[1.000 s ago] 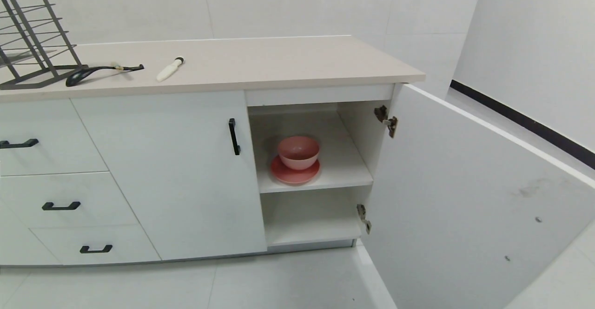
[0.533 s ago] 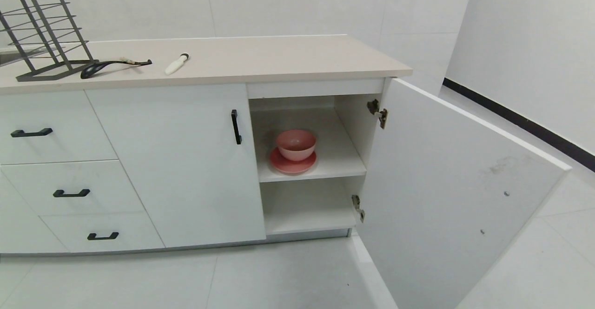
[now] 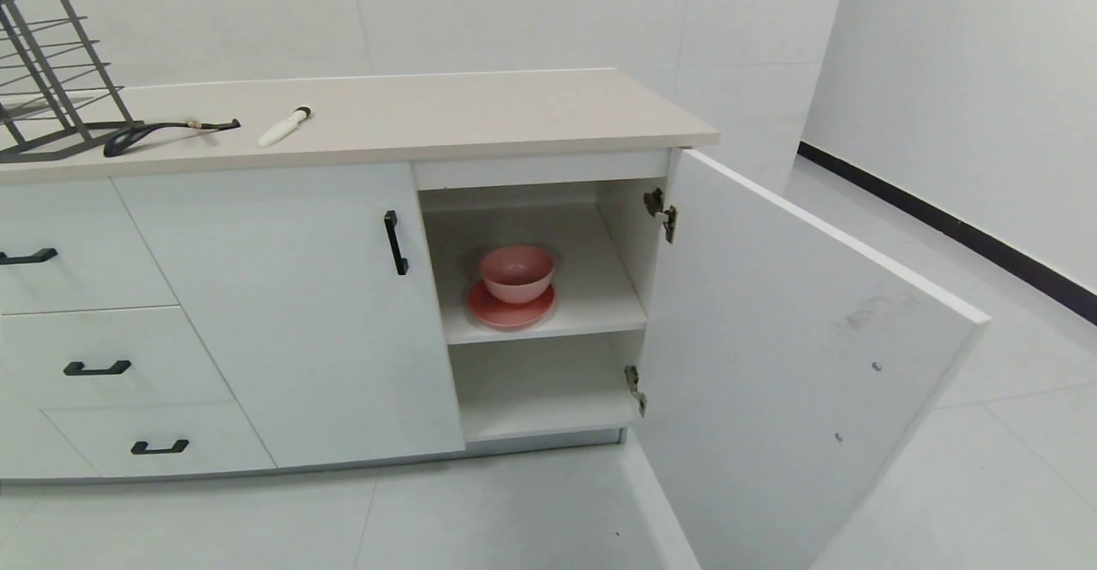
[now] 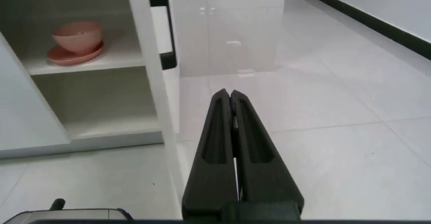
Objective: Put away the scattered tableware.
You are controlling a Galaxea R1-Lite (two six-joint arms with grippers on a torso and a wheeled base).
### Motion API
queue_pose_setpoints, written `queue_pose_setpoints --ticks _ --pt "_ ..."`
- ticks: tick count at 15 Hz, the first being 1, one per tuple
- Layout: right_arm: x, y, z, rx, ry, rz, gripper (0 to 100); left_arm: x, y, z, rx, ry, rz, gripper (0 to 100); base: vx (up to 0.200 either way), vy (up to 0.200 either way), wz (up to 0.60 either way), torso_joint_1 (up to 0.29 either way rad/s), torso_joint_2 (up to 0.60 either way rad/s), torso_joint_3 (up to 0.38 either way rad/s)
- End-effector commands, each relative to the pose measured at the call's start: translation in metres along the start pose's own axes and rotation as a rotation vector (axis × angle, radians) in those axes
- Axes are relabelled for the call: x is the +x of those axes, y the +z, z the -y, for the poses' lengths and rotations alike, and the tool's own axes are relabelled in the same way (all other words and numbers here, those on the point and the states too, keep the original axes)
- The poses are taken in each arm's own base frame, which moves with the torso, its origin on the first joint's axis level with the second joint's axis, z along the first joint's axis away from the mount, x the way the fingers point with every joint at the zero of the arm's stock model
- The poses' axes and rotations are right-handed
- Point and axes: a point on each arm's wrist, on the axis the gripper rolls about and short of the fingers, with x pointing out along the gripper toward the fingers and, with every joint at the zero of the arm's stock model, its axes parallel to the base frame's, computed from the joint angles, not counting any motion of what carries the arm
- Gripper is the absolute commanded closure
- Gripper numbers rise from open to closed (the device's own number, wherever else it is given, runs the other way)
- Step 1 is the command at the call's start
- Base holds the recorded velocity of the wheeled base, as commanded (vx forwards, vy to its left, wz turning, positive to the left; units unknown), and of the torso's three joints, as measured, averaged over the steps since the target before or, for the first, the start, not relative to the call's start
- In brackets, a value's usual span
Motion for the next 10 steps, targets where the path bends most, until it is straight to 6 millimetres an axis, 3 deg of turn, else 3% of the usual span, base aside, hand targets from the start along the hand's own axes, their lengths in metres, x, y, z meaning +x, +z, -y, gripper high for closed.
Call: queue_pose_setpoints --ticks 1,2,5,7,8,10 --pt "-0.002 0.033 -0.001 0.0 -0.006 0.174 100 0.0 0.0 0.0 -0.001 0.0 -0.002 0 0.0 0.0 0.0 0.0 0.0 0.0" --pt "0.0 0.038 -0.001 -0.001 -0.006 0.16 100 0.0 0.0 0.0 0.0 0.0 -0.002 0 0.0 0.0 0.0 0.0 0.0 0.0" --pt "0.045 0.072 -0.006 0.001 0.225 -0.121 100 0.0 0.0 0.0 0.0 0.0 -0.002 0 0.0 0.0 0.0 0.0 0.0 0.0" --pt "0.088 0.102 -0.012 -0.028 0.268 -0.178 100 0.0 0.0 0.0 0.0 0.004 -0.003 0 -0.2 0.0 0.0 0.0 0.01 -0.005" --pt "0.106 0.107 -0.014 -0.033 0.279 -0.188 100 0.0 0.0 0.0 0.0 0.004 -0.003 0 -0.2 0.0 0.0 0.017 0.0 -0.007" --pt "0.134 0.105 -0.016 -0.038 0.286 -0.221 100 0.0 0.0 0.0 0.0 0.004 -0.003 0 -0.2 -0.2 0.0 -0.002 0.01 0.002"
